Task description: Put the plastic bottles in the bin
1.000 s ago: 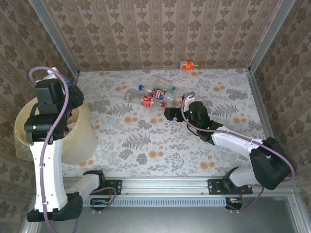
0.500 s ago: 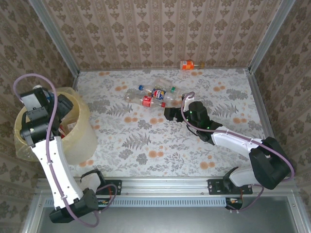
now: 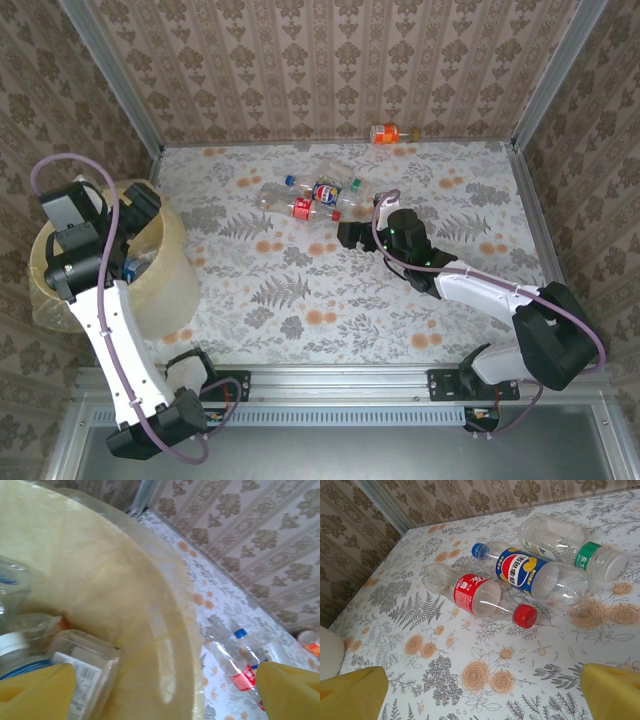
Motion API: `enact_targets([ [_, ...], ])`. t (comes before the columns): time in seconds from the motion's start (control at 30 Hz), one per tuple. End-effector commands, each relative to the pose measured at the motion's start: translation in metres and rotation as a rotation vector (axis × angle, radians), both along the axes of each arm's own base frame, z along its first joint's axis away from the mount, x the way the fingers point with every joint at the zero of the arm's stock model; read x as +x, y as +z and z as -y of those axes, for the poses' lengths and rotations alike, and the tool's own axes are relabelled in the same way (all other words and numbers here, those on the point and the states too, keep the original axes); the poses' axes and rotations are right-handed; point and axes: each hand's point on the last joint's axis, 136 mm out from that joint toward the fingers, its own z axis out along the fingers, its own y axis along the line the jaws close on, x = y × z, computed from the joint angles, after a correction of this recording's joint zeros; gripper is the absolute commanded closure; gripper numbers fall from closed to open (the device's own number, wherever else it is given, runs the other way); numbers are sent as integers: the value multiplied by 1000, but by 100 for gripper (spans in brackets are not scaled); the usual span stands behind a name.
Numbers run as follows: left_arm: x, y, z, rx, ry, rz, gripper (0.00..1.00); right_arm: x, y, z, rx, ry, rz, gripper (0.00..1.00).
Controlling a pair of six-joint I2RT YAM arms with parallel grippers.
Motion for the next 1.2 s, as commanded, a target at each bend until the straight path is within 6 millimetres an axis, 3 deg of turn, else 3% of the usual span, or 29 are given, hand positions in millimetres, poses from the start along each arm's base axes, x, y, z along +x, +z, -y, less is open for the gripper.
enact_targets([
  [0.0, 11, 14, 23, -40, -121, 89, 3, 2, 17, 7, 17, -48, 49, 0],
  [0.37, 40, 29, 98, 15, -386, 198, 0, 7, 11, 25, -2, -142, 24, 0],
  [0.7, 81, 5, 163, -20, -503, 197, 0, 14, -6, 48, -45, -192, -70, 0],
  [0.97, 103, -17, 216, 34, -604, 161, 0, 50, -20, 92, -107, -286, -167, 0],
  [1.07, 107, -27, 223, 39, -625, 135, 0, 70, -28, 113, -94, -321, -204, 0],
  [1.17, 110, -35, 225, 44, -629, 116, 0, 89, -31, 116, -137, -249, -188, 0],
])
